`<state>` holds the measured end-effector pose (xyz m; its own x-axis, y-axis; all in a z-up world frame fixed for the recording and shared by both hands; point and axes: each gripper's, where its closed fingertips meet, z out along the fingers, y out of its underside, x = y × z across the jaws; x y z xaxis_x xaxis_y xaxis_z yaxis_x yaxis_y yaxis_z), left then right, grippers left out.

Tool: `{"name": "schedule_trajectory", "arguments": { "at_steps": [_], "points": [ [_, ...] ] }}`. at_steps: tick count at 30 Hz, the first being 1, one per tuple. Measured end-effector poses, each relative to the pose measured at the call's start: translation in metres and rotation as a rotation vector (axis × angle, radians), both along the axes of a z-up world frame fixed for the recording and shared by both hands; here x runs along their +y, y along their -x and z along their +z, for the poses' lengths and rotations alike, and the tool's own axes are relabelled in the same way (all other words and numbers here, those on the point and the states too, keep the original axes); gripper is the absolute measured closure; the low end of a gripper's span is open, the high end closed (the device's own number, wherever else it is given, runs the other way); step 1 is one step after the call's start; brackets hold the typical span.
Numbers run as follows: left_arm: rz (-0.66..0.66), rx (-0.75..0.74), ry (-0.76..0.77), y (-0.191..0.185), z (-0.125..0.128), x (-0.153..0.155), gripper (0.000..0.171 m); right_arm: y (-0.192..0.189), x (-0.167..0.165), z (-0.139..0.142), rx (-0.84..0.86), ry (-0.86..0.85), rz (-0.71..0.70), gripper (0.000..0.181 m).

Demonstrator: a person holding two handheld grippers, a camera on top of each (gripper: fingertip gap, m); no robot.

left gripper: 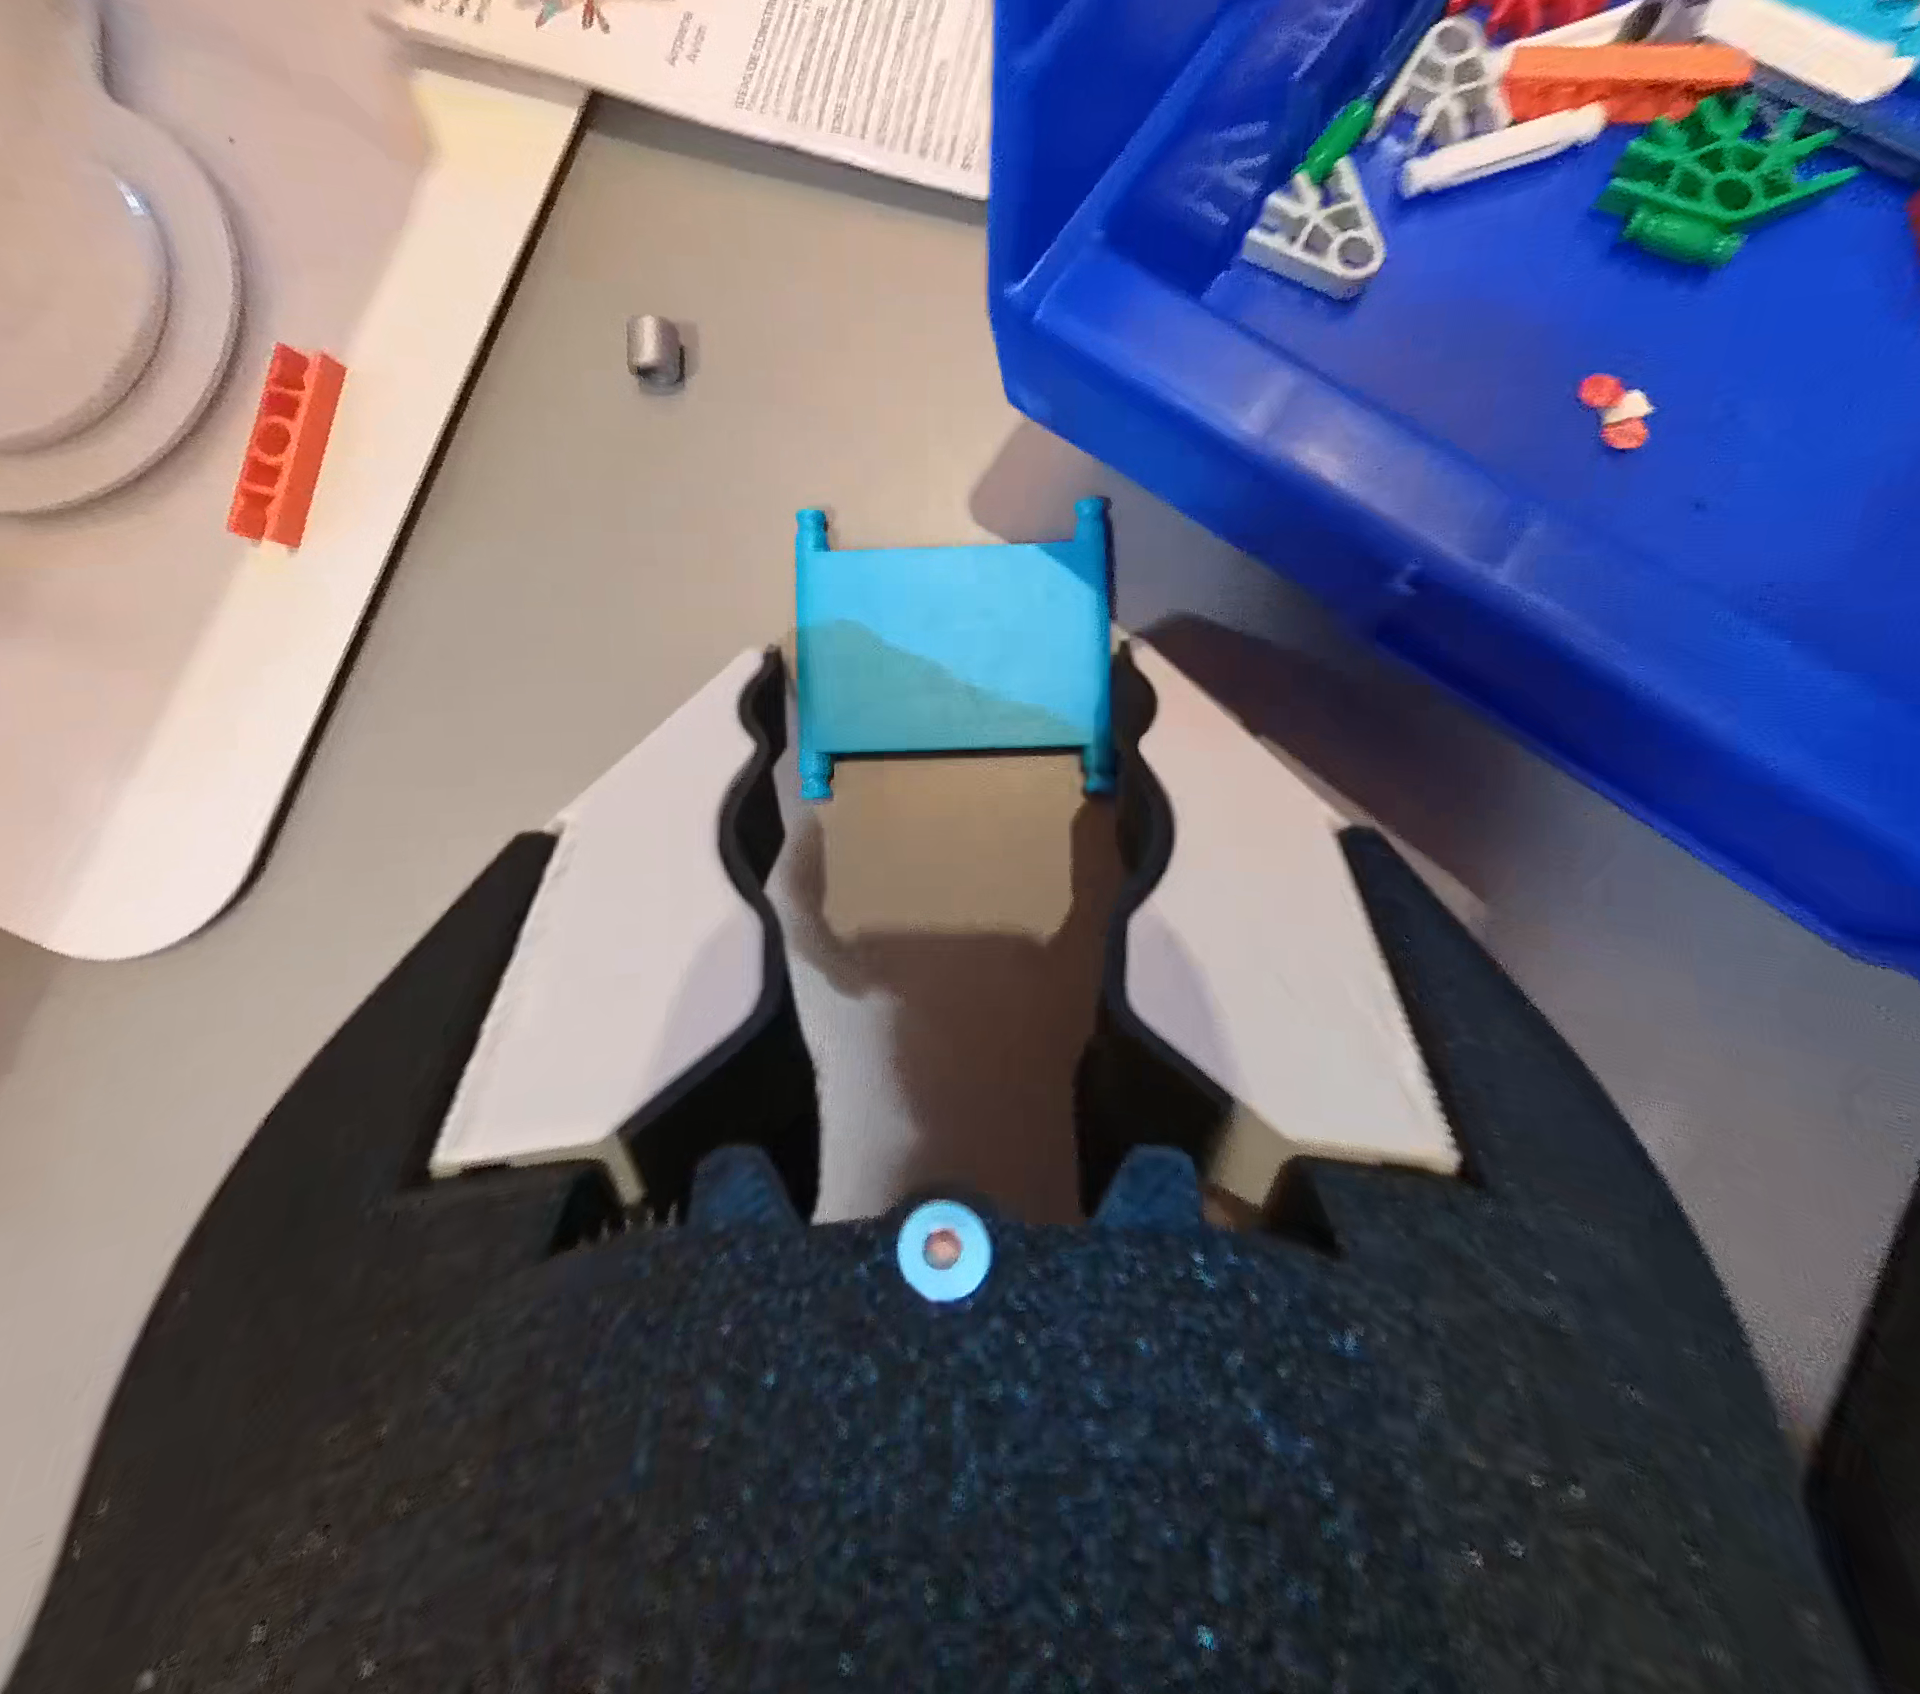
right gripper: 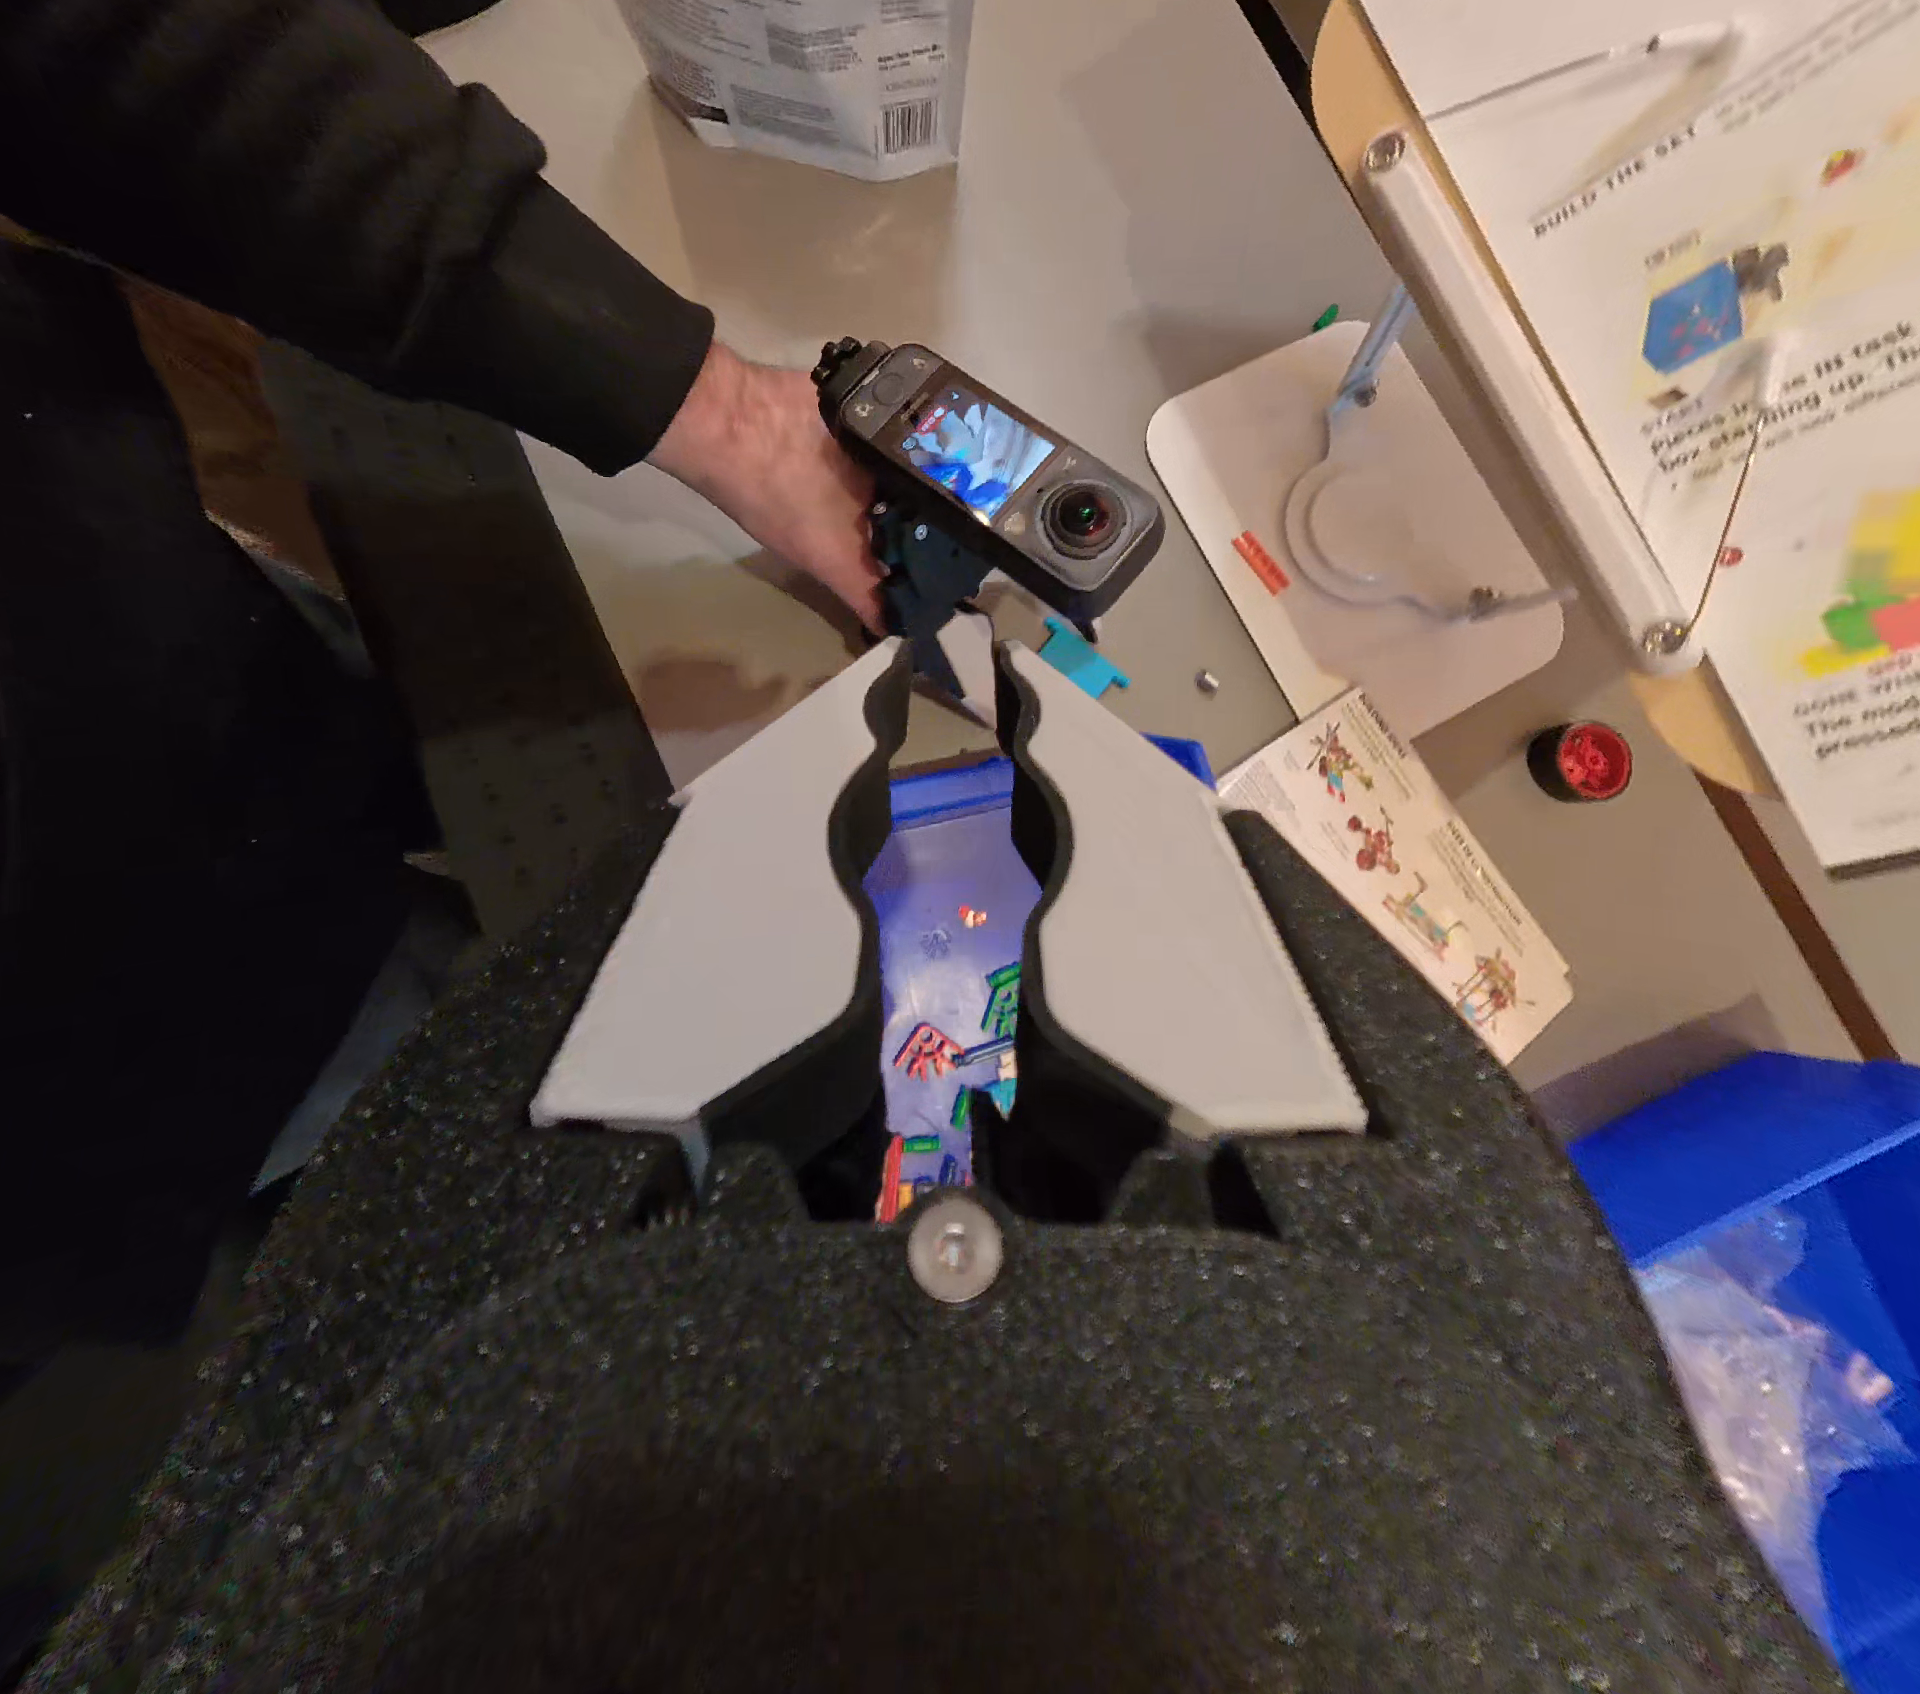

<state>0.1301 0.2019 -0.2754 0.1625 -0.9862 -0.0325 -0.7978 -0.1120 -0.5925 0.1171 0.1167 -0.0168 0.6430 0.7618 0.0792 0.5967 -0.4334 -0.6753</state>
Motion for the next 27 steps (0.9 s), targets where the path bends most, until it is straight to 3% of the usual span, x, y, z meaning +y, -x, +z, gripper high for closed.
{"name": "schedule_trajectory", "arguments": {
  "at_steps": [8, 11, 13, 16, 20, 23, 27],
  "points": [
    [0.065, -0.037, 0.0, 0.006, -0.001, 0.004, 0.113, -0.026, -0.004, -0.013, 0.031, 0.007, -0.016, 0.169],
    [0.085, -0.05, -0.018, 0.024, 0.013, -0.001, 0.113, -0.024, -0.001, -0.017, 0.051, 0.004, -0.001, 0.17],
    [0.112, -0.086, -0.044, 0.044, 0.042, -0.005, 0.113, -0.019, 0.001, -0.017, 0.073, -0.003, 0.018, 0.17],
    [0.185, -0.152, -0.182, 0.091, 0.116, -0.001, 0.113, -0.007, 0.001, -0.02, 0.101, -0.005, 0.059, 0.17],
    [0.39, -0.068, -0.459, 0.201, 0.21, 0.034, 0.113, 0.01, 0.001, -0.024, 0.122, -0.007, 0.119, 0.171],
    [0.447, 0.088, -0.639, 0.275, 0.253, 0.056, 0.113, 0.025, 0.002, -0.022, 0.144, -0.016, 0.17, 0.171],
    [0.449, 0.27, -0.855, 0.327, 0.29, 0.084, 0.114, 0.043, 0.004, -0.02, 0.148, -0.029, 0.231, 0.172]
  ]
}}
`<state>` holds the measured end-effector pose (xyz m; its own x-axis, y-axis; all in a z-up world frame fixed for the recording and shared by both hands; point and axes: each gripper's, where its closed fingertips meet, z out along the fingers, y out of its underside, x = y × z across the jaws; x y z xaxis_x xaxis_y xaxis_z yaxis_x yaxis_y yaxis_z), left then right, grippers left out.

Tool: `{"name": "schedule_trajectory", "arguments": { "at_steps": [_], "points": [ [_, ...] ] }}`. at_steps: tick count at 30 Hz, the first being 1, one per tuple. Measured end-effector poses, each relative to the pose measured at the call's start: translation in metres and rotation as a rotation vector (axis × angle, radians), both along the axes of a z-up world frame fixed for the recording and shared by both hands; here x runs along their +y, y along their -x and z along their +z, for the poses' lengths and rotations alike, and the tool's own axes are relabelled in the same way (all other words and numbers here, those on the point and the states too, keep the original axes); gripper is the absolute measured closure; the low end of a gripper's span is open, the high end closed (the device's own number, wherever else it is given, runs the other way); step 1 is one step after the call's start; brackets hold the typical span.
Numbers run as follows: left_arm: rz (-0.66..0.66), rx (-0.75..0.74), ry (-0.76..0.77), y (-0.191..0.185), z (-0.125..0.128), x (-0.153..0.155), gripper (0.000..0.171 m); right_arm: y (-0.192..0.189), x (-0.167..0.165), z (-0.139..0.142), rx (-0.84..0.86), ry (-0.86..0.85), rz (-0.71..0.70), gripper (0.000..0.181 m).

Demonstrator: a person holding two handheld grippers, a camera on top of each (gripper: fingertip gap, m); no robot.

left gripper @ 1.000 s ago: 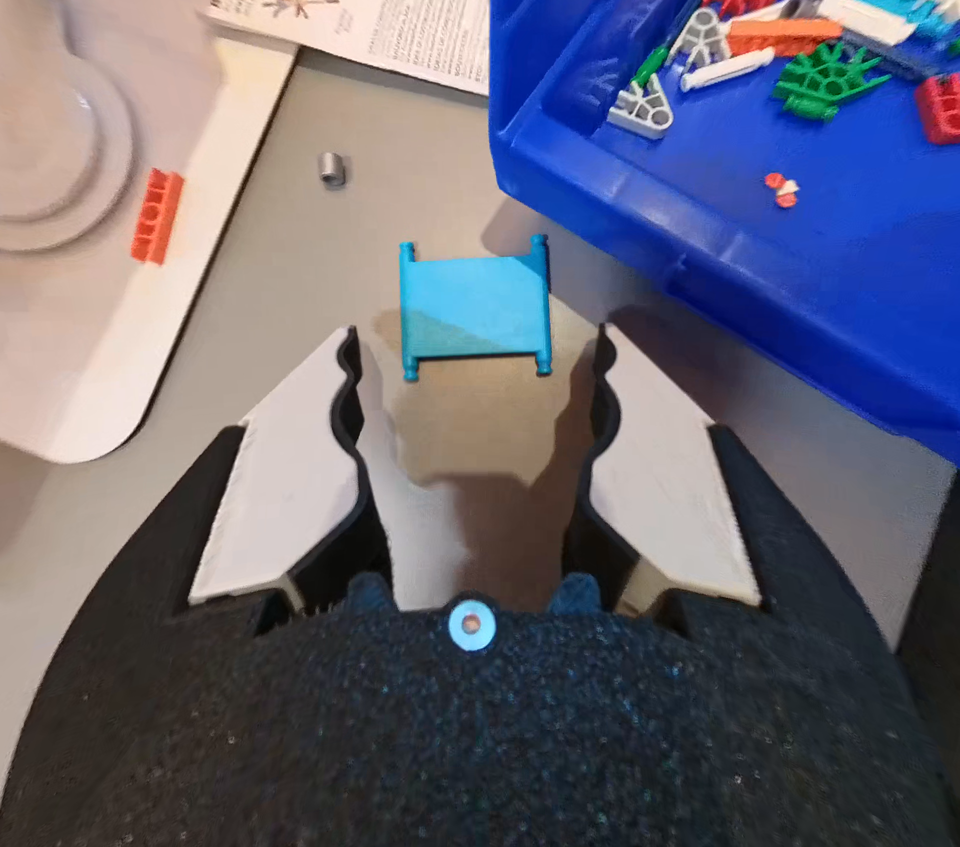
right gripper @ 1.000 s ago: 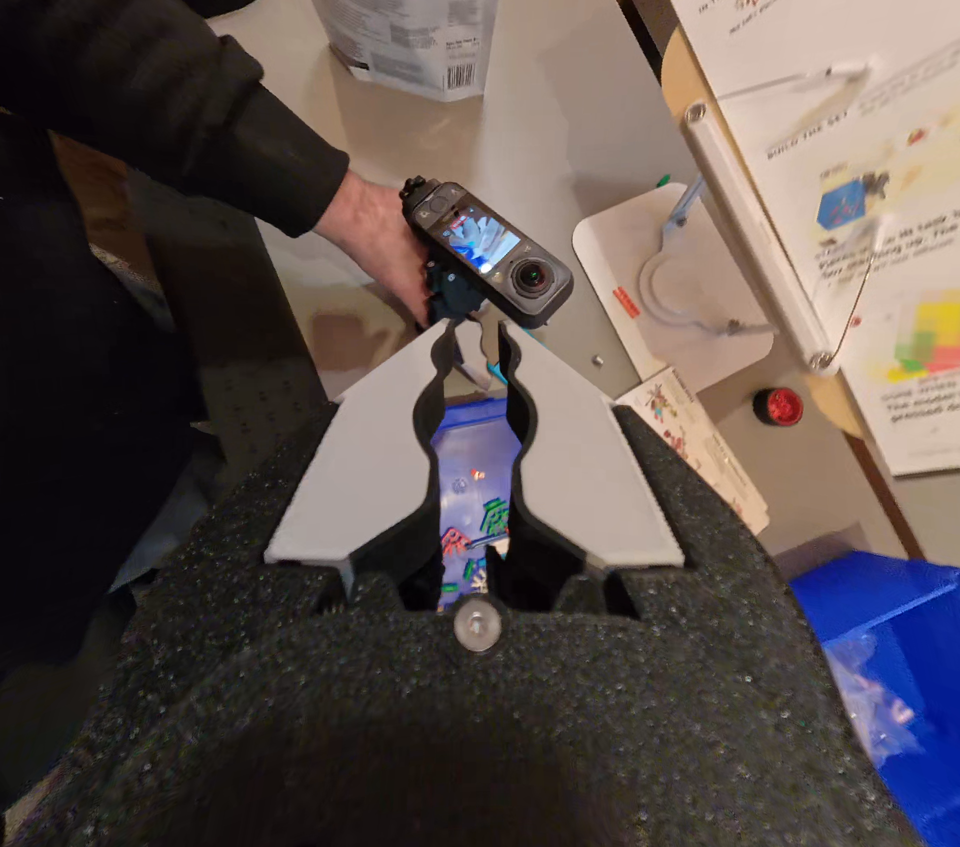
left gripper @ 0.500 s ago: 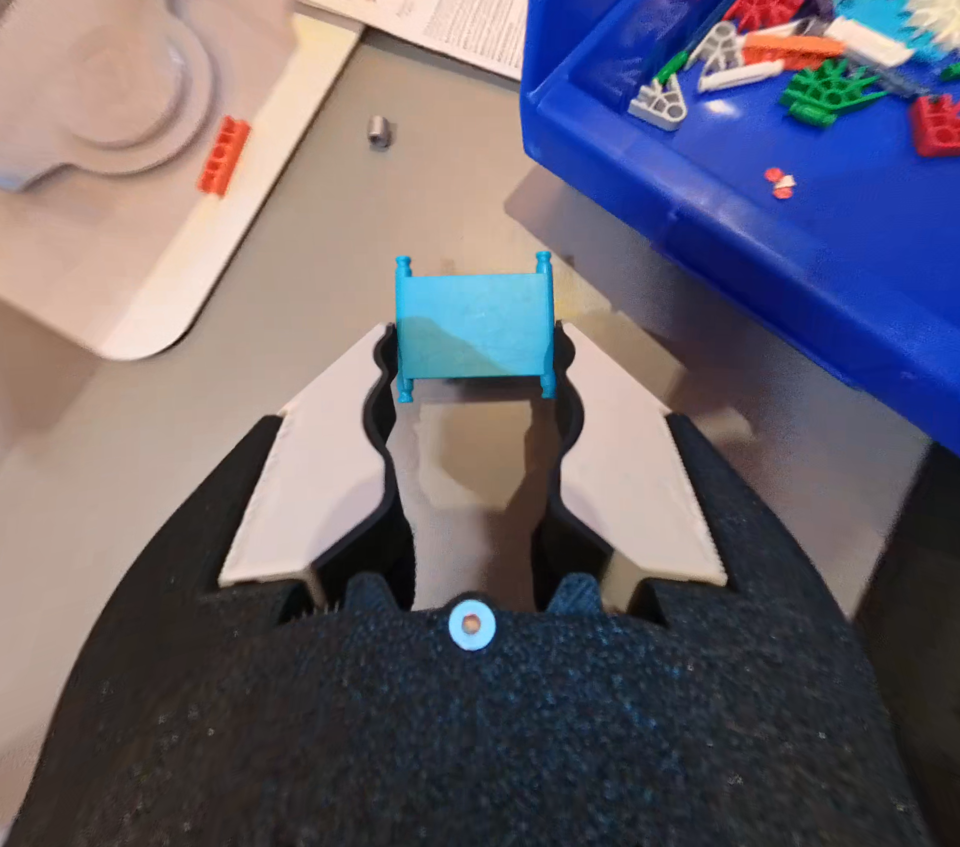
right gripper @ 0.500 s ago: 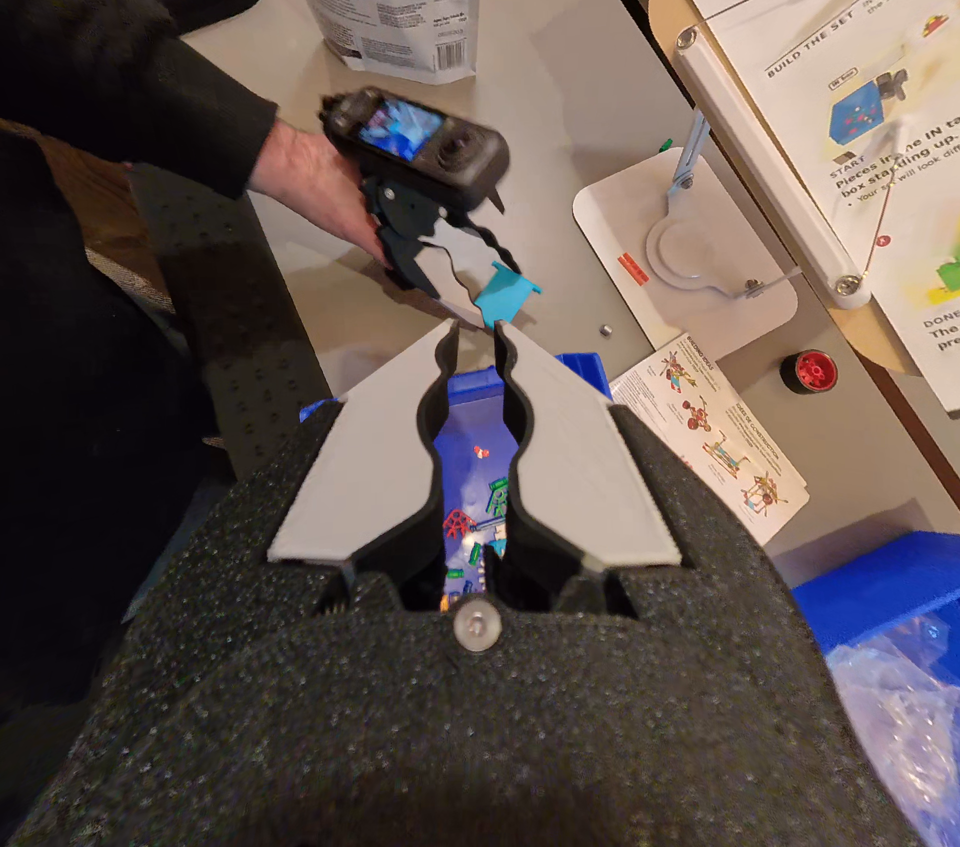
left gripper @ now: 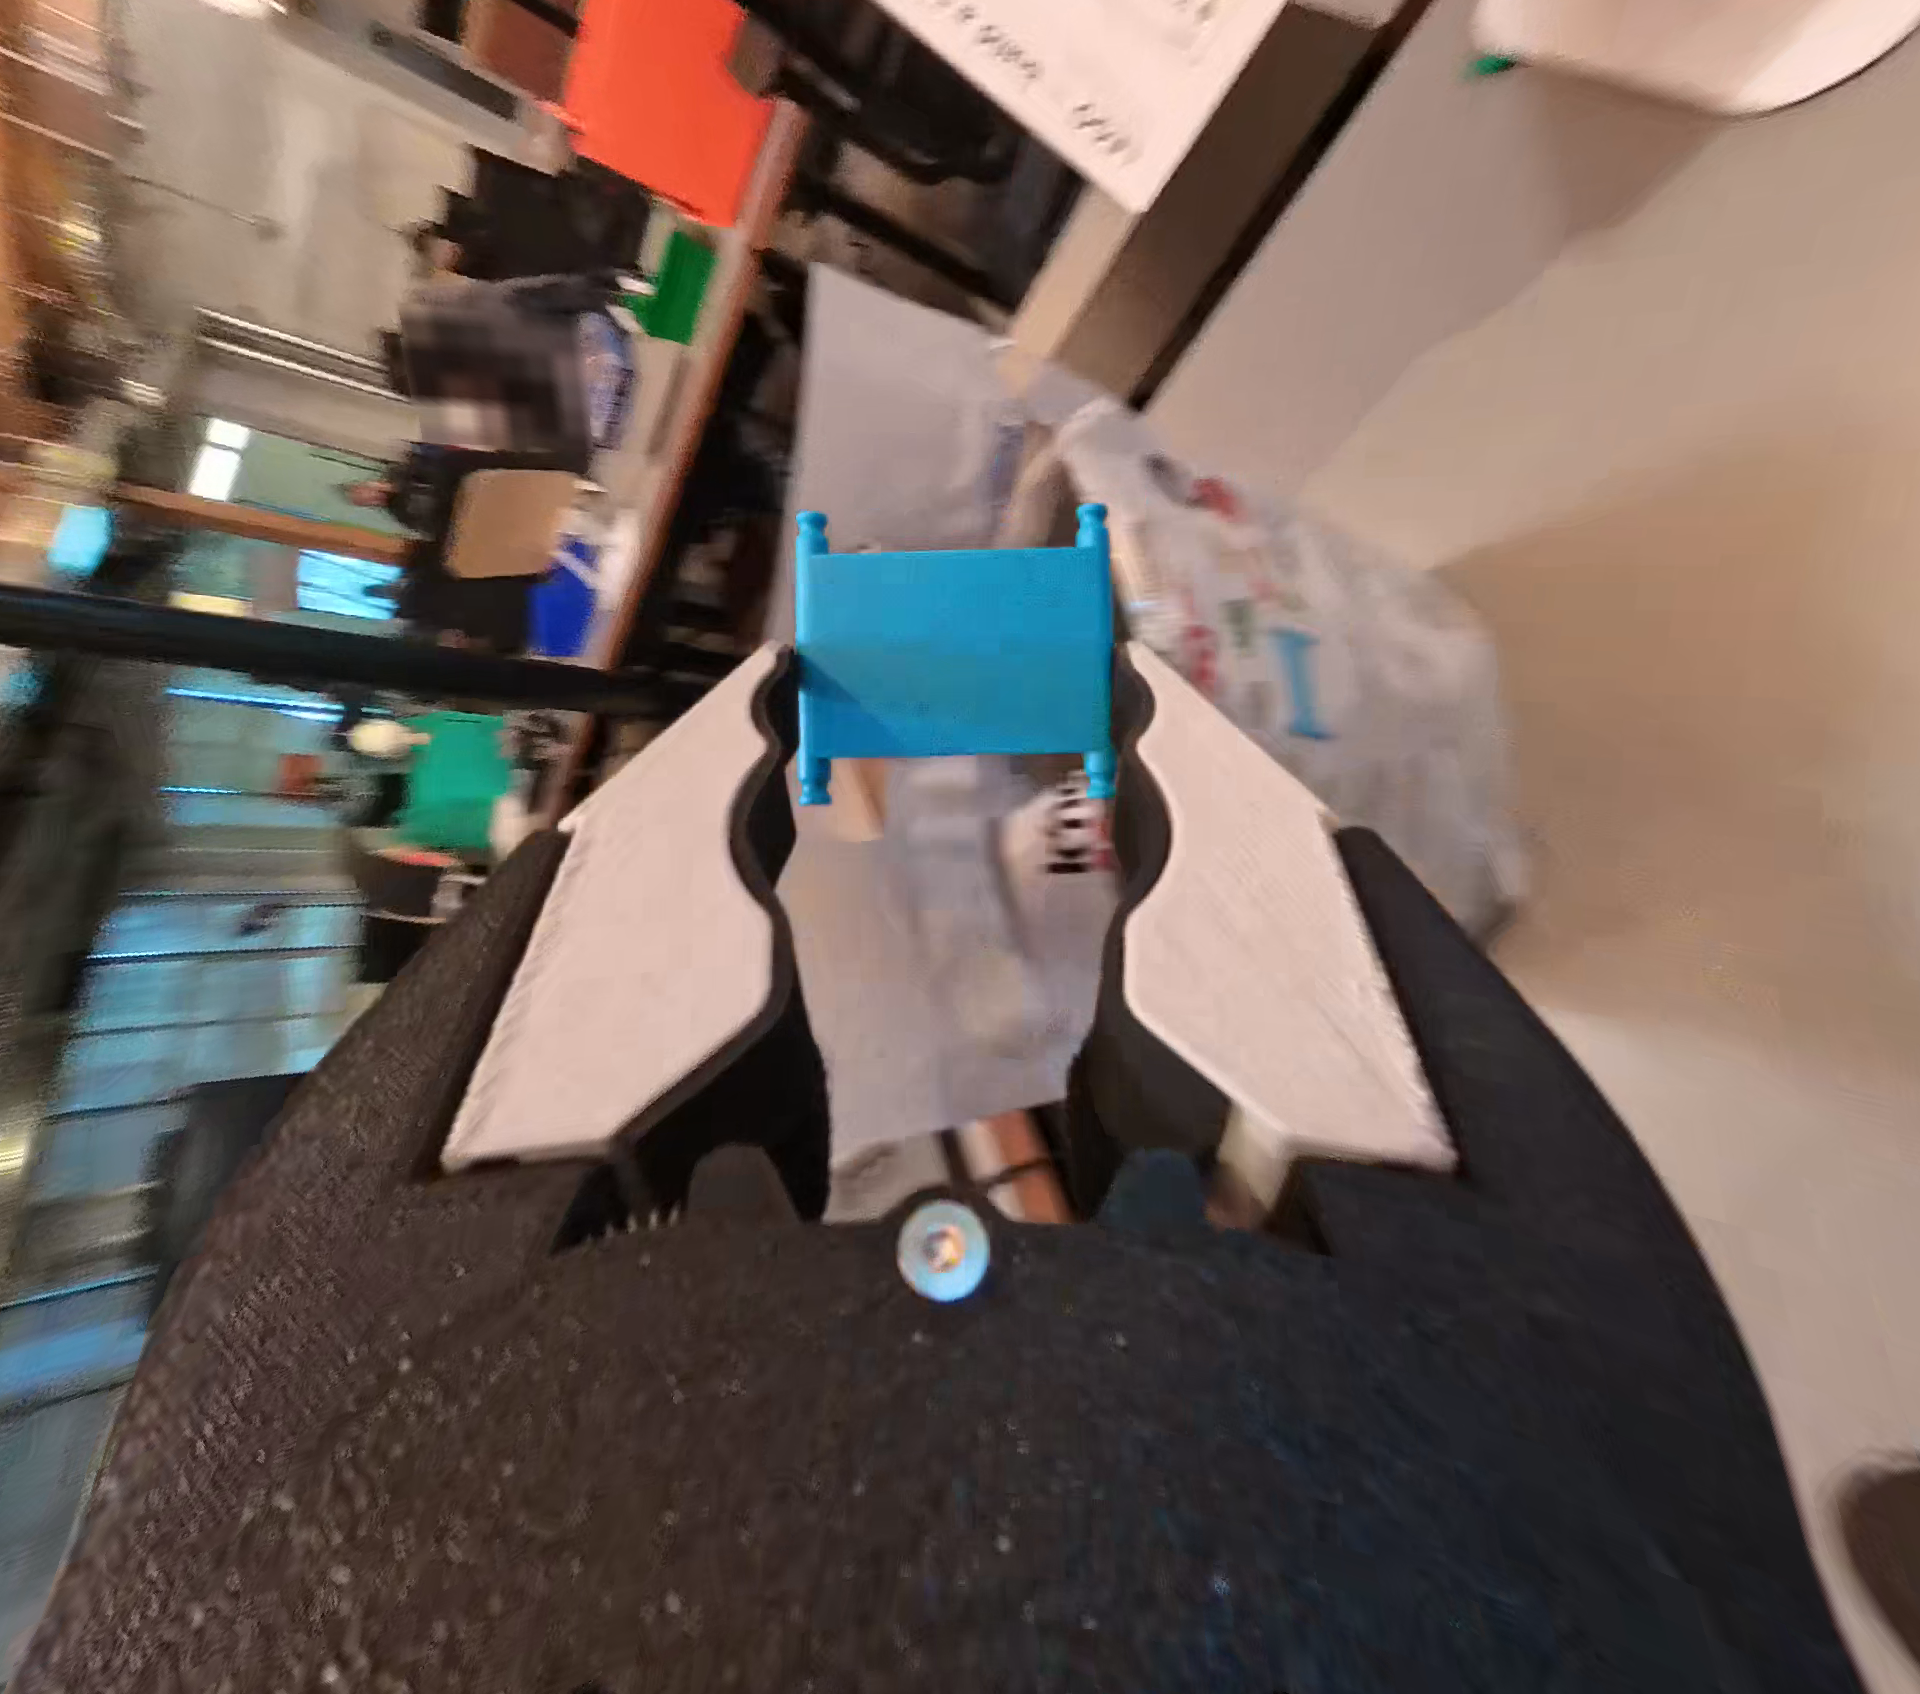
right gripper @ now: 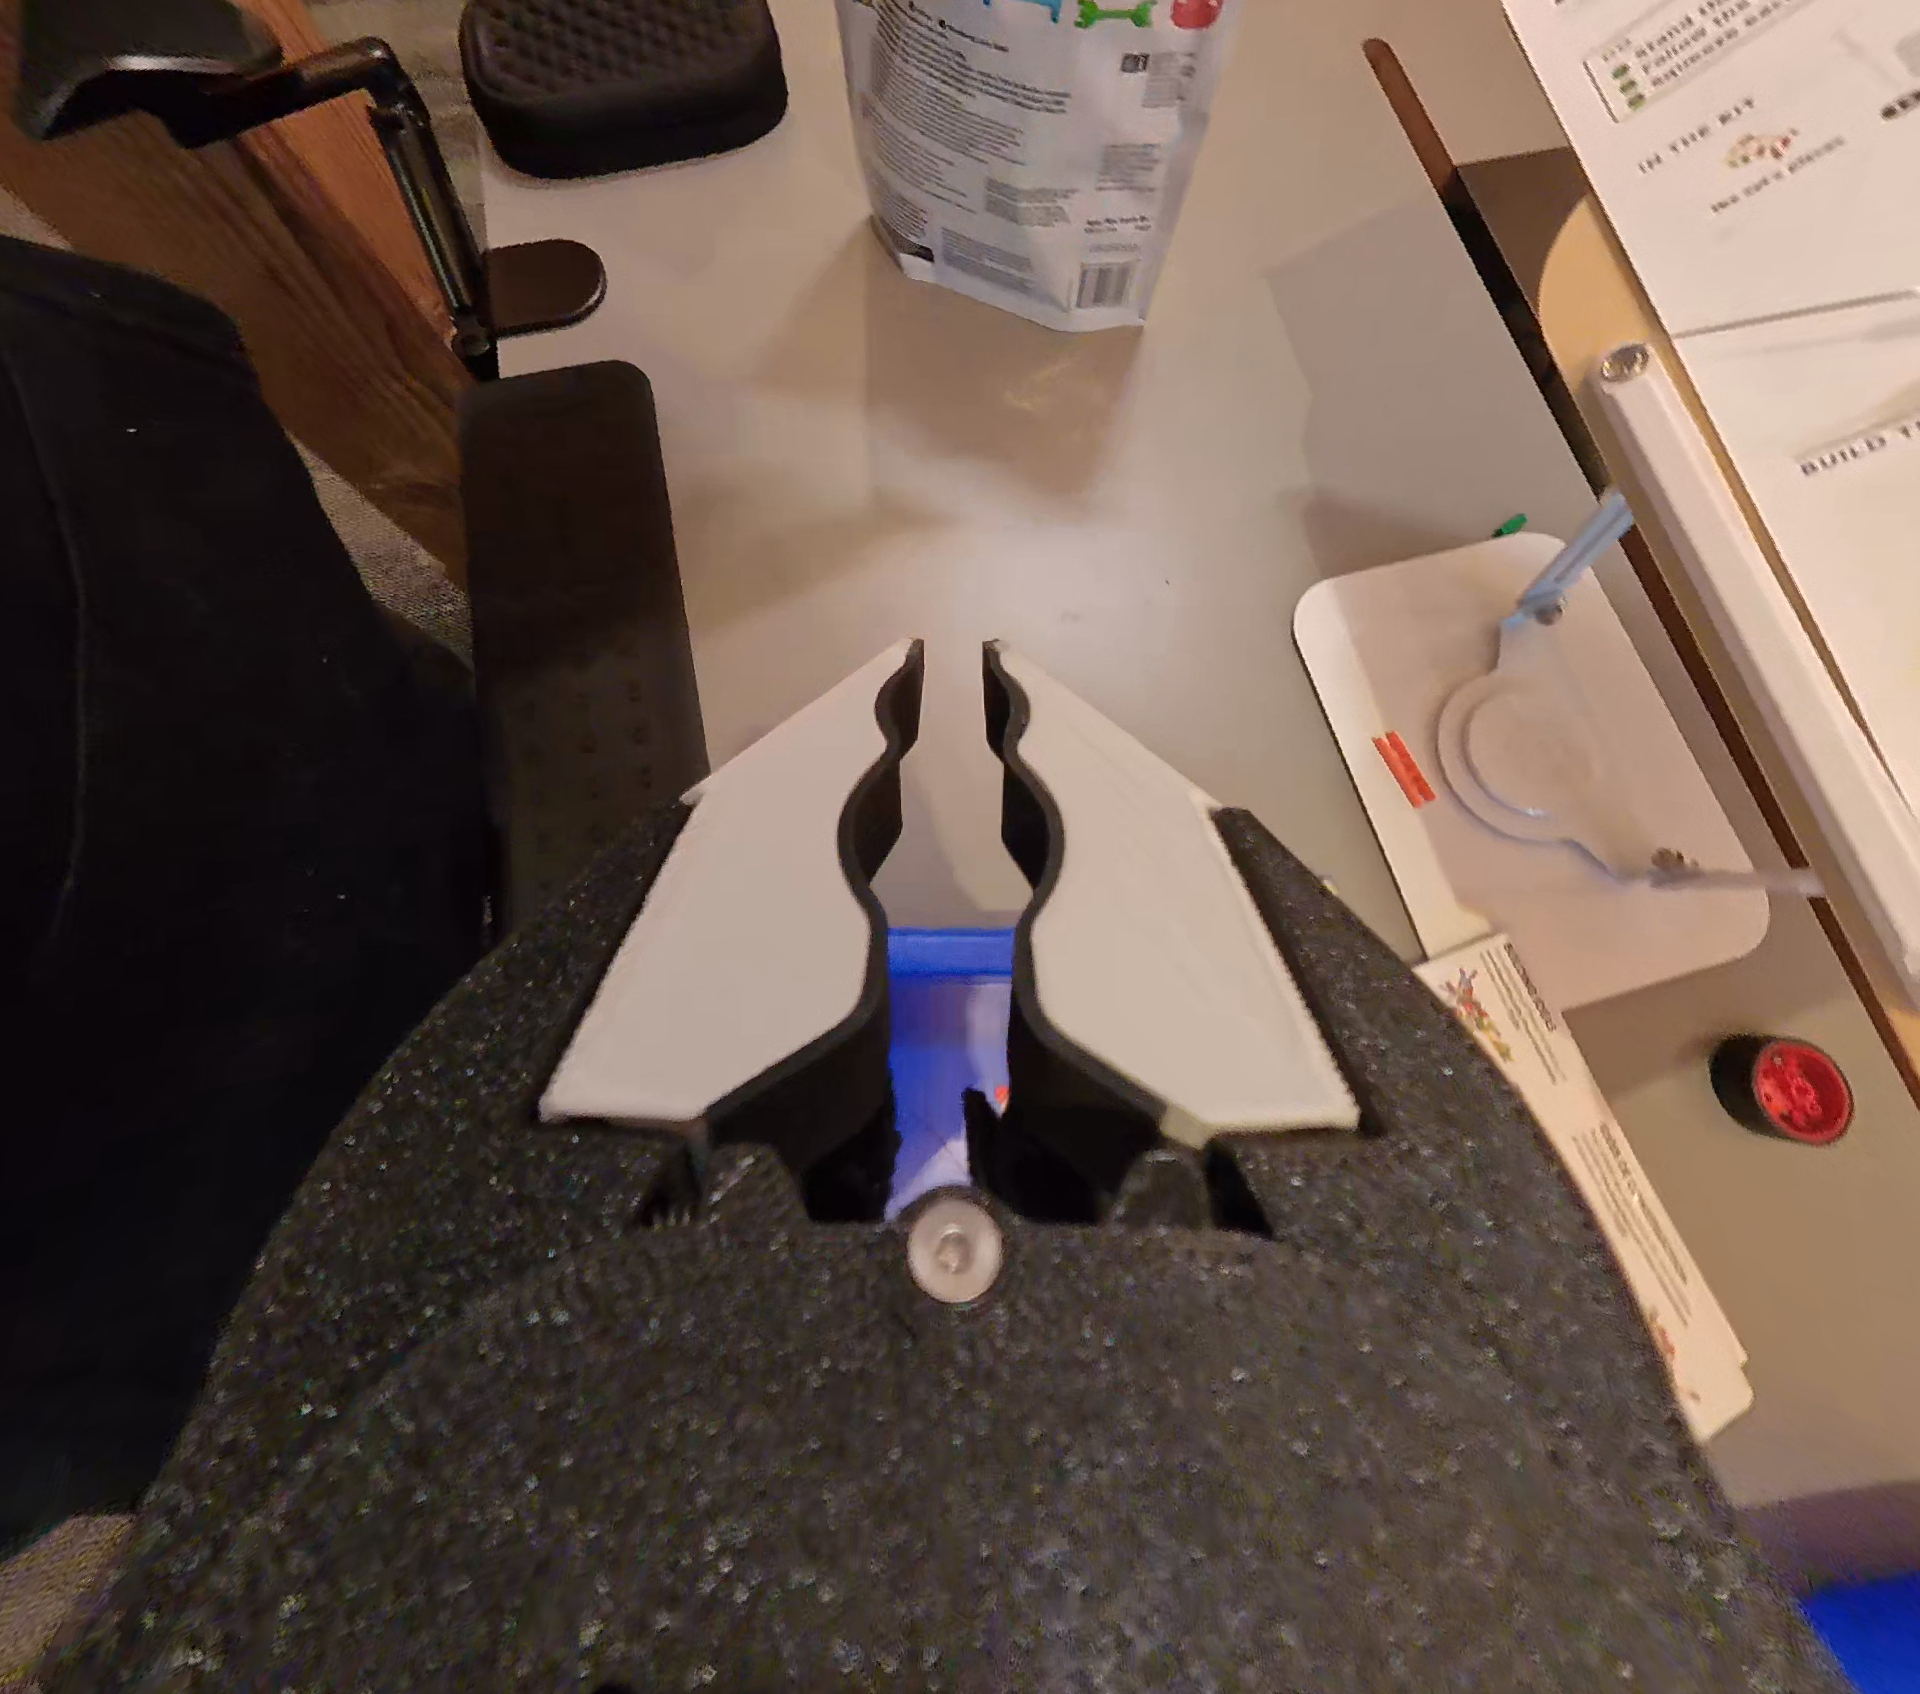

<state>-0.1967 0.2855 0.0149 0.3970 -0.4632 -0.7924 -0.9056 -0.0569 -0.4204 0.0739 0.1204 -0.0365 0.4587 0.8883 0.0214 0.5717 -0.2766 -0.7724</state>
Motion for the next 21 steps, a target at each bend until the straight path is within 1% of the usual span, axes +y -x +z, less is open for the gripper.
{"name": "schedule_trajectory", "arguments": {
  "at_steps": [1, 4, 7, 9, 10, 11, 14, 15, 17, 19, 21],
  "points": [
    [0.009, 0.053, -0.038, 0.007, 0.005, 0.007, 0.113, 0.004, 0.0, 0.001, 0.003, -0.003, 0.011, 0.172],
    [0.031, 0.204, -0.096, 0.021, -0.001, 0.023, 0.113, 0.013, -0.002, 0.002, -0.001, -0.012, 0.04, 0.172],
    [0.035, 0.304, -0.116, 0.025, -0.016, 0.03, 0.113, 0.017, -0.007, 0.003, -0.007, -0.016, 0.055, 0.172],
    [0.045, 0.335, -0.078, 0.028, -0.029, 0.03, 0.112, 0.016, -0.011, 0.004, -0.006, -0.015, 0.055, 0.173],
    [0.057, 0.361, -0.069, 0.032, -0.034, 0.03, 0.103, 0.014, -0.012, 0.004, -0.004, -0.014, 0.052, 0.173],
    [0.052, 0.374, -0.089, 0.032, -0.034, 0.029, 0.096, 0.012, -0.013, 0.005, 0.0, -0.014, 0.048, 0.173],
    [0.045, 0.383, -0.073, 0.031, -0.035, 0.025, 0.08, 0.005, -0.017, 0.006, 0.01, -0.007, 0.033, 0.173],
    [0.022, 0.369, -0.091, 0.025, -0.031, 0.022, 0.08, 0.002, -0.017, 0.006, 0.011, -0.007, 0.024, 0.173],
    [0.025, 0.347, -0.069, 0.02, -0.028, 0.017, 0.078, -0.006, -0.018, 0.006, 0.018, -0.003, 0.005, 0.174],
    [-0.008, 0.285, -0.092, 0.0, -0.015, 0.007, 0.079, -0.013, -0.019, 0.006, 0.026, 0.003, -0.016, 0.174],
    [-0.046, 0.219, -0.118, -0.031, -0.002, -0.006, 0.079, -0.022, -0.021, 0.005, 0.029, 0.011, -0.038, 0.174]
  ]
}}
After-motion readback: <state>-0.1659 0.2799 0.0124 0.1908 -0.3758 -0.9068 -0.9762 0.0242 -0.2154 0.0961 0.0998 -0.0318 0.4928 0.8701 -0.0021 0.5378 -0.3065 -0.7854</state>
